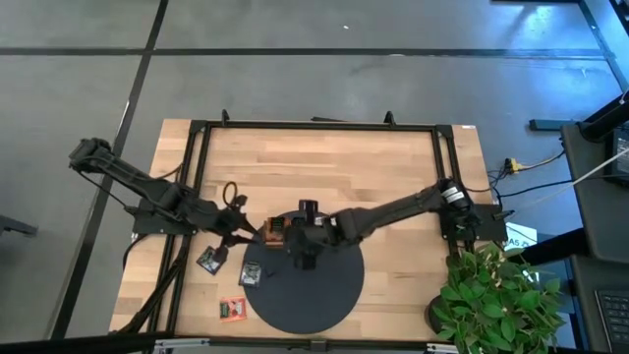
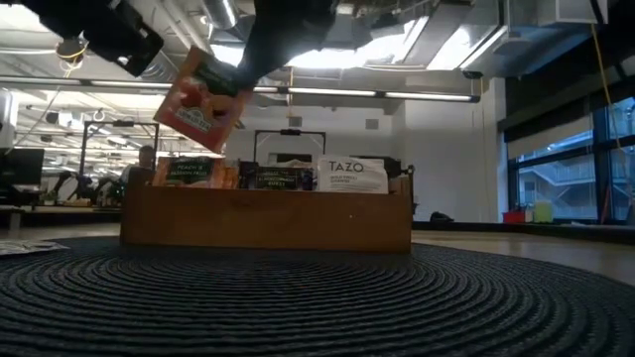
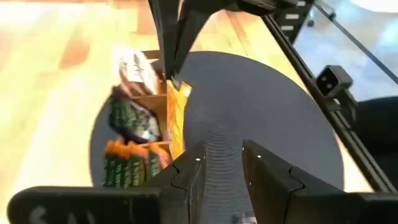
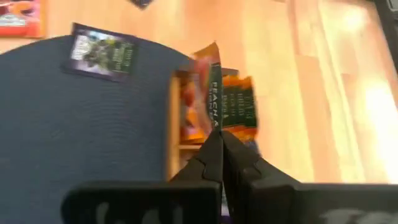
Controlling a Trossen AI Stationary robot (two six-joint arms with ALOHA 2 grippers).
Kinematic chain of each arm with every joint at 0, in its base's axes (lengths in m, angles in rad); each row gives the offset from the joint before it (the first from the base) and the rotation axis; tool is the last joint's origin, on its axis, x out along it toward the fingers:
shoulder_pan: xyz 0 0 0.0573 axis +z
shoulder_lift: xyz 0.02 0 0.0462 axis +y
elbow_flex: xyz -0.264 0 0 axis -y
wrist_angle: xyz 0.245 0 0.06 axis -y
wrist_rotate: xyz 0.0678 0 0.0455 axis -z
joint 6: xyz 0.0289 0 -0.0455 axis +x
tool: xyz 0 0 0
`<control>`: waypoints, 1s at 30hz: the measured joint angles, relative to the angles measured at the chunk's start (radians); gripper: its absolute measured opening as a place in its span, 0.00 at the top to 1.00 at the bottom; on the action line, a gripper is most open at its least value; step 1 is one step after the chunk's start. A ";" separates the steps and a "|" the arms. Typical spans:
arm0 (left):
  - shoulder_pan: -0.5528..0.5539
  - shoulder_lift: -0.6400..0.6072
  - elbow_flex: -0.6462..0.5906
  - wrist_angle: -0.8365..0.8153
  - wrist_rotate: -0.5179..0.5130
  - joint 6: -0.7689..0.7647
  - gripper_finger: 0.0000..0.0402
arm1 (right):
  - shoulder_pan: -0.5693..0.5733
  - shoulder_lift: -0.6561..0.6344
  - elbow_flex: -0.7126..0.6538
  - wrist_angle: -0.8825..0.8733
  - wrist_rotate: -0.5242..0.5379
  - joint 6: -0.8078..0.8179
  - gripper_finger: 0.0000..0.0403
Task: Pick & Place Tea
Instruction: Put the orange tea bag into the left section of the wooden organizer
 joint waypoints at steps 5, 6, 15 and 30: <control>0.000 -0.051 -0.037 -0.026 -0.036 -0.013 0.75 | -0.044 0.000 0.000 0.006 -0.032 -0.052 1.00; 0.000 -0.051 -0.037 -0.028 -0.047 -0.026 0.75 | -0.051 0.000 0.000 0.010 -0.051 -0.052 1.00; 0.000 -0.019 -0.036 -0.038 -0.123 -0.035 0.75 | -0.074 0.056 -0.005 0.036 -0.128 -0.067 0.99; -0.001 0.030 -0.035 -0.036 -0.226 -0.054 0.75 | -0.083 0.074 -0.006 0.036 -0.122 -0.166 0.96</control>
